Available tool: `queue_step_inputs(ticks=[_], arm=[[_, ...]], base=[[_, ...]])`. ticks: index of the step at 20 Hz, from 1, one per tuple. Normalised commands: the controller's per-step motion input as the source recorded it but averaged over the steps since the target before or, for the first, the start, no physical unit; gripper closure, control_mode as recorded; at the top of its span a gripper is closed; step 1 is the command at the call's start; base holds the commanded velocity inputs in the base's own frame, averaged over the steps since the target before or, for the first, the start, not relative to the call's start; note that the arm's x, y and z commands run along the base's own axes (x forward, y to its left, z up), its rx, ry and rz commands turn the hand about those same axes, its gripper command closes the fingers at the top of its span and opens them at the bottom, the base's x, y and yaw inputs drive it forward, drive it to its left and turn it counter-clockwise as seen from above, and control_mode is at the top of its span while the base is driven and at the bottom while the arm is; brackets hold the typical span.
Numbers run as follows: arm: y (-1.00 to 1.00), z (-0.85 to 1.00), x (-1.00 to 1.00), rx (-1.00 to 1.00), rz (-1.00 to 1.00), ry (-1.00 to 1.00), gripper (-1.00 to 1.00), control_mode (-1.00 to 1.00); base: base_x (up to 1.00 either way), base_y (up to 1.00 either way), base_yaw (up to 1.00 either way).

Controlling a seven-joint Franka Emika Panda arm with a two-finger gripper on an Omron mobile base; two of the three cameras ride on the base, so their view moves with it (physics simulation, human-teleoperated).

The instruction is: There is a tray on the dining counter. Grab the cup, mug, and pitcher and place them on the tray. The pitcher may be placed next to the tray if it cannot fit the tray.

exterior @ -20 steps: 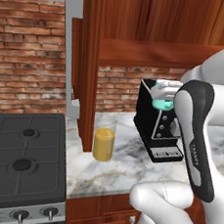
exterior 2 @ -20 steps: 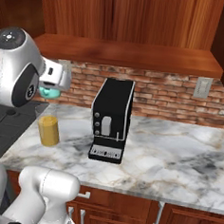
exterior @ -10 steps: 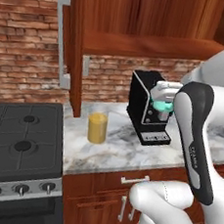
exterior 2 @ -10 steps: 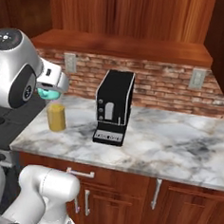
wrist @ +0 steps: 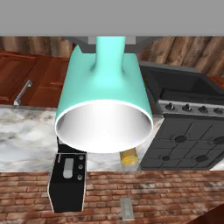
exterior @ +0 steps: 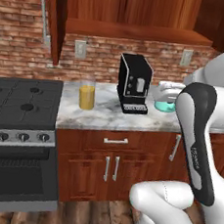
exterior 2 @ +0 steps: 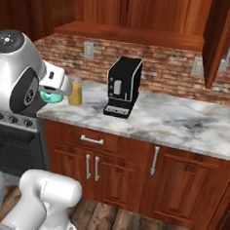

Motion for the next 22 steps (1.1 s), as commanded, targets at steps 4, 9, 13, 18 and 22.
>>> queue_step_inputs(ticks=[4, 9, 13, 18, 22], arm=[[0.00, 0.00, 0.00, 0.00, 0.00, 0.00, 1.00, 1.00], [0.00, 0.00, 0.00, 0.00, 0.00, 0.00, 1.00, 1.00], [0.00, 0.00, 0.00, 0.00, 0.00, 0.00, 1.00, 1.00], [0.00, 0.00, 0.00, 0.00, 0.00, 0.00, 1.00, 1.00], [0.00, 0.00, 0.00, 0.00, 0.00, 0.00, 1.00, 1.00]], base=[[-0.73, -0.24, 0.54], [-0.59, 0.00, 0.66], [-0.46, 0.08, 0.75], [0.00, 0.26, 0.78], [0.00, 0.36, 0.76]])
